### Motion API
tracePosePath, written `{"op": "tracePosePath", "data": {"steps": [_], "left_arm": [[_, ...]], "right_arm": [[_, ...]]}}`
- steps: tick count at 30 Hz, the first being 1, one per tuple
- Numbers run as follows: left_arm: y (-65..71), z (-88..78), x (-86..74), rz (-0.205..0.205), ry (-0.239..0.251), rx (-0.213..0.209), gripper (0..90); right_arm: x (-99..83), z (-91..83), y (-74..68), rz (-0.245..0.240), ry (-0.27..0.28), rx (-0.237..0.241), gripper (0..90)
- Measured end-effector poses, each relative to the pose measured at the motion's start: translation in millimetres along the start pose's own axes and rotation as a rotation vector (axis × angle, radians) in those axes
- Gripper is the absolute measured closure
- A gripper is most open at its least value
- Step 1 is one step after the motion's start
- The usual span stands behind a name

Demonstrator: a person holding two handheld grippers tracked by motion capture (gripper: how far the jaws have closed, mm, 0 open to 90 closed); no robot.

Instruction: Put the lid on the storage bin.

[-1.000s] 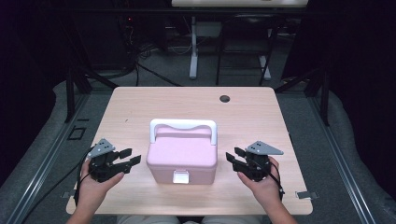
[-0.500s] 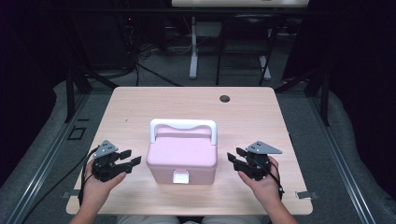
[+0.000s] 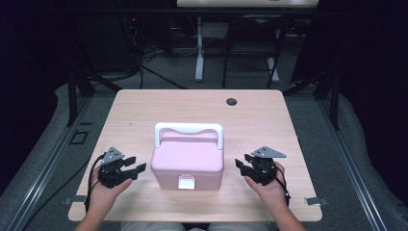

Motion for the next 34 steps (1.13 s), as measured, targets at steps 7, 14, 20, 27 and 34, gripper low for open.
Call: {"op": "tracePosePath", "data": {"steps": [7,14,20,27,34], "left_arm": [[-2.2,4.5,-3.9,-0.010,-0.010,0.006,46.1],[-2.9,9.5,-8.2,-0.020,-0.018,-0.001,46.1],[-1.2,12.6,-9.9,-0.011,-0.023,-0.010,45.6],[-0.7,14.0,-10.0,0.011,-0.025,-0.008,45.5],[-1.9,14.7,-8.7,0.028,-0.008,-0.001,43.1]], "right_arm": [[-4.6,5.9,5.7,0.008,-0.028,-0.020,54.2],[-7.5,8.6,6.3,0.015,-0.040,-0.025,53.9],[-9.5,12.4,5.9,0.006,-0.052,-0.030,53.3],[-11.2,14.0,8.7,0.004,-0.058,-0.037,52.5],[-11.7,14.9,11.6,0.018,-0.060,-0.043,51.8]]}}
Point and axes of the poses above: each handheld gripper's, and its own axes: z roughly forward along the jaws, x roughly out of its top, y roughly to its right, the point moved 1 cm from there along z, roughly forward along the jaws, and after that the axes turned 8 degrees about x, right-handed, at the moved point
